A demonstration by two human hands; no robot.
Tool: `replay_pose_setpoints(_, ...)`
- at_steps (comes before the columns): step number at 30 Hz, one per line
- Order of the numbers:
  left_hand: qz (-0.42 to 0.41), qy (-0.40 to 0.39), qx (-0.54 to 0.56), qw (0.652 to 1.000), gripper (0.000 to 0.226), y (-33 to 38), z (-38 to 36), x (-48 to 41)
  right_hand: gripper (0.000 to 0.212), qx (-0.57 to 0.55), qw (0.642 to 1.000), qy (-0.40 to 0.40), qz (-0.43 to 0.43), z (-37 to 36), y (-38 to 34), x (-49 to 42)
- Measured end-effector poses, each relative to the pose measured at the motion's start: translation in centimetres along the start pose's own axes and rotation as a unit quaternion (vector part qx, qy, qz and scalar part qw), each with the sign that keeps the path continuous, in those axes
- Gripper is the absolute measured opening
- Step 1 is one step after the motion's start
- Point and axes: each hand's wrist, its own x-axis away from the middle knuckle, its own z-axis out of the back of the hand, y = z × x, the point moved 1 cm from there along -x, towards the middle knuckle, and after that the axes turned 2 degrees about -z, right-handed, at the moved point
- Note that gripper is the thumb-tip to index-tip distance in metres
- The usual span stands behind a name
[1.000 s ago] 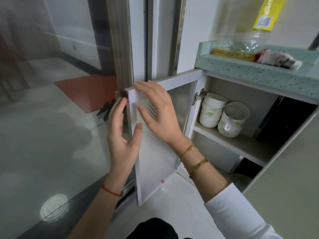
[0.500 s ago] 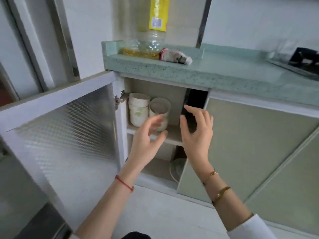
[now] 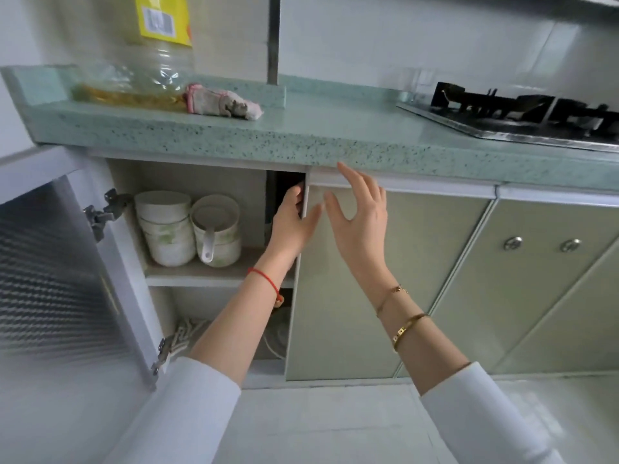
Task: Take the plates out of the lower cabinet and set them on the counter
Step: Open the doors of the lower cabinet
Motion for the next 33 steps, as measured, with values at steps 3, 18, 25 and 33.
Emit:
replay_pose_setpoints(3, -0.021, -0.002, 0.005, 1.0, 0.05, 0.0, 0.7, 0.2, 0.045, -0.001, 1.0, -0.003, 0.002, -0.4, -0.3, 0.2)
replay_pose_setpoints(18, -0.139, -0.111, 0.034, 0.983, 0.011, 2.9, 2.4, 9.4, 0.037, -0.016, 0.999, 0.031, 0.04, 4.3, -2.7, 5.0)
replay_pose_setpoints(25, -0.123, -0.181, 0.07, 0.973, 0.016, 4.4, 1.5, 13.0, 0.031, -0.016, 0.998, 0.027, 0.055, 9.0, -3.1, 6.8)
replay_pose_setpoints(33, -0.159, -0.196, 0.114, 0.961, 0.029, 5.2, -1.8, 15.9, 0.026, -0.018, 0.996, 0.065, 0.054, 14.7, -3.0, 9.3)
